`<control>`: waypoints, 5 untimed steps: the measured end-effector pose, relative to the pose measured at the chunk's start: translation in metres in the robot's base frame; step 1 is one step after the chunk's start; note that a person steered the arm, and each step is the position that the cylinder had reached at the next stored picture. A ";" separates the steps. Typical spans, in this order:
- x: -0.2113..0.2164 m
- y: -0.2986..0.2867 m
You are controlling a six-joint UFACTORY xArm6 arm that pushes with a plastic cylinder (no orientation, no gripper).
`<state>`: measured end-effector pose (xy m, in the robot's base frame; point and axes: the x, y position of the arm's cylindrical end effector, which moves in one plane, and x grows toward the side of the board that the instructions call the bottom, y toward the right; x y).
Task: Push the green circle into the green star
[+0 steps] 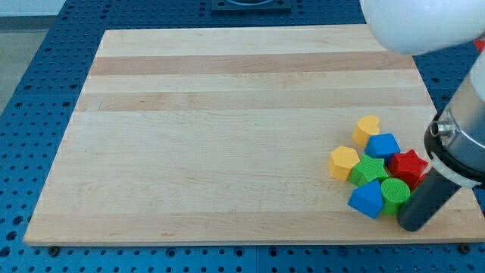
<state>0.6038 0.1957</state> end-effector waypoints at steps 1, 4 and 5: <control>-0.014 -0.011; -0.047 -0.016; -0.067 -0.021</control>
